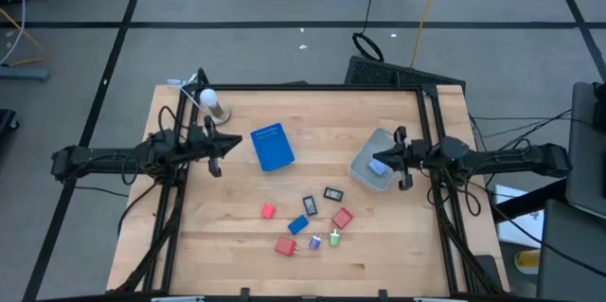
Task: Pick & Place Office items
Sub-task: Put the dark blue digital clock into the blue bin
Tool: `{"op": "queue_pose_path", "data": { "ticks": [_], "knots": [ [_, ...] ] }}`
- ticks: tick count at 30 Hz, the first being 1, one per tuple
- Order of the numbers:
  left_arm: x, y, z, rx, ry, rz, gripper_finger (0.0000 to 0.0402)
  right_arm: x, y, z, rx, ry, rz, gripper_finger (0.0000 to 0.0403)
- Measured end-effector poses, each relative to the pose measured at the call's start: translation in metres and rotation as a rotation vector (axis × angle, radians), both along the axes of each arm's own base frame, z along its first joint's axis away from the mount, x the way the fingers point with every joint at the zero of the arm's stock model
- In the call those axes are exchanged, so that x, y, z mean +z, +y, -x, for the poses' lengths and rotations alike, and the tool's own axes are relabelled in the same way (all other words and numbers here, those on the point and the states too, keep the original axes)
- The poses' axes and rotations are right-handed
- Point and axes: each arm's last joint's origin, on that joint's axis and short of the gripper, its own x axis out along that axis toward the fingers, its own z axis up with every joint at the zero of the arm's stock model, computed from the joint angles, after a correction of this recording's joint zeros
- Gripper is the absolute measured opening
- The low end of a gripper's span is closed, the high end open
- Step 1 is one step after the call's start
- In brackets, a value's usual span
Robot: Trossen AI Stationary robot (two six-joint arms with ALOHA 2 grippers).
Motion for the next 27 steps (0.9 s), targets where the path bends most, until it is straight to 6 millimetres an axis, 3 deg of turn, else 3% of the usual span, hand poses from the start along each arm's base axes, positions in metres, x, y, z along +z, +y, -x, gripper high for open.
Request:
{"op": "queue_pose_path", "data": {
  "ticks": [7,18,23,27],
  "knots": [
    [0.004,0.000,0.000,-0.008,-0.062,0.099,0.0026,0.004,0.002,0.001,0.073,-0.040,0.039,0.0001],
    [-0.012,0.000,-0.004,-0.003,0.093,0.152,0.0026,0.001,0.002,0.001,0.064,-0.032,0.061,0.0001],
    [-0.016,-0.003,-0.016,-0.031,0.134,0.146,0.0005,0.001,0.002,0.001,0.056,-0.035,0.078,0.0001],
    [0.000,-0.008,-0.036,-0.062,0.202,0.161,0.0006,0.002,0.002,0.001,0.059,-0.042,0.060,0.0000]
  ]
}}
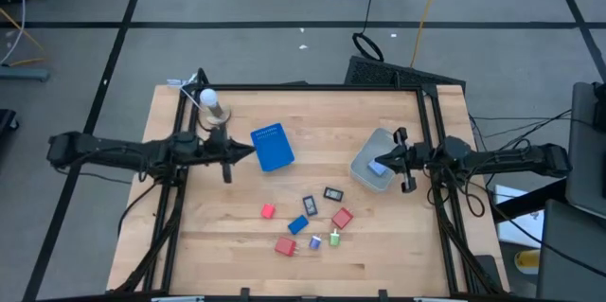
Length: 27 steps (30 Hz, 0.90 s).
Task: Pick & Place Office items
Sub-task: Put the dark blue digital clock into the blue bin
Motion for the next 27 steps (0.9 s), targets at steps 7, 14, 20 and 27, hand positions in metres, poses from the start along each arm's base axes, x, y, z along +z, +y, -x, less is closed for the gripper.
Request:
{"op": "queue_pose_path", "data": {
  "ticks": [7,14,20,27],
  "knots": [
    [0.028,-0.011,-0.061,-0.044,0.176,0.038,0.0010,0.000,0.000,0.000,0.002,-0.004,-0.002,0.0000],
    [0.031,-0.029,-0.132,-0.102,0.339,0.019,0.0006,-0.002,0.000,0.000,0.018,0.022,-0.045,0.0001],
    [0.021,-0.045,-0.176,-0.086,0.506,0.021,0.0042,-0.002,0.000,0.000,0.021,0.023,-0.053,0.0003],
    [0.001,-0.069,-0.211,-0.155,0.777,-0.014,0.0127,-0.003,0.000,0.000,0.021,0.033,-0.054,0.0004]
  ]
}}
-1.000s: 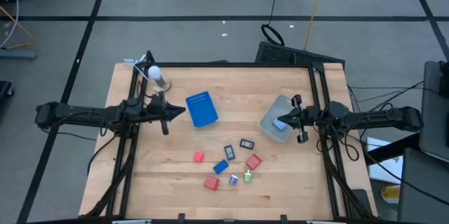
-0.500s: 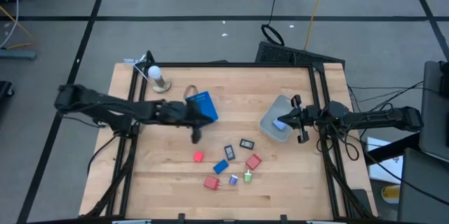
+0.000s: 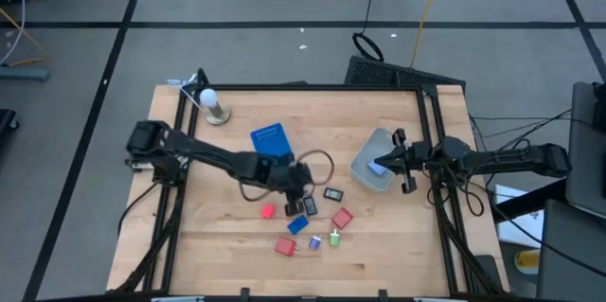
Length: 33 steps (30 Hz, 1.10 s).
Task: Pick & Place Office items
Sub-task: Put the dark blue digital clock into the blue bin
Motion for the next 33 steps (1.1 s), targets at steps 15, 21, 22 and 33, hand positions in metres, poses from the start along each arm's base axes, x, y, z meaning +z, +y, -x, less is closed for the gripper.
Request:
{"op": "queue_pose_path", "data": {
  "ticks": [15,21,22,33],
  "knots": [
    [-0.037,-0.009,-0.036,-0.034,0.141,0.058,0.0369,0.000,0.000,0.000,0.004,0.006,-0.018,0.0004],
    [-0.040,-0.015,-0.036,-0.034,0.145,0.048,0.0398,-0.001,0.000,0.000,0.002,0.009,-0.015,0.0004],
    [-0.041,-0.016,-0.036,-0.030,0.141,0.035,0.0397,-0.001,0.000,0.000,0.002,0.011,-0.016,0.0004],
    [-0.056,-0.021,-0.039,-0.007,0.163,0.060,0.0397,-0.001,0.000,-0.001,0.001,0.014,-0.016,0.0004]
  ]
}}
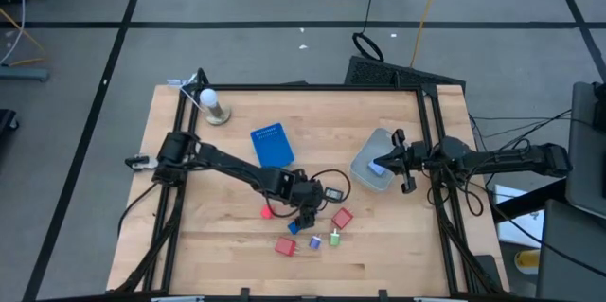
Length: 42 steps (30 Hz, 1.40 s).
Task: Pick & Place Office items
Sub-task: Put the dark blue digital clock into the blue bin
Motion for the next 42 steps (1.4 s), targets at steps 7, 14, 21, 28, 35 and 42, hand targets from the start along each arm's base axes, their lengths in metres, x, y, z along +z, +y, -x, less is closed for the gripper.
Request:
{"op": "queue_pose_path", "data": {
  "ticks": [7,14,21,28,35,42],
  "knots": [
    [-0.015,0.001,-0.002,0.001,0.051,0.033,0.0397,-0.001,0.000,-0.001,-0.001,0.006,0.000,0.0004],
    [-0.018,0.013,-0.005,0.035,0.062,0.077,0.0397,-0.001,0.000,-0.001,-0.001,0.009,-0.002,0.0004],
    [-0.019,0.033,-0.004,-0.007,0.086,0.009,0.0397,-0.001,0.000,-0.001,-0.001,0.009,-0.003,0.0004],
    [-0.020,0.044,-0.004,-0.156,0.101,-0.075,0.0397,-0.001,0.000,-0.001,-0.001,0.009,-0.003,0.0004],
    [-0.020,0.044,-0.004,-0.219,0.097,-0.100,0.0397,-0.001,0.000,-0.001,-0.001,0.010,0.000,0.0004],
    [-0.020,0.045,-0.004,-0.199,0.098,-0.053,0.0350,-0.001,0.000,-0.001,-0.003,0.009,0.010,0.0004]
  ]
}}
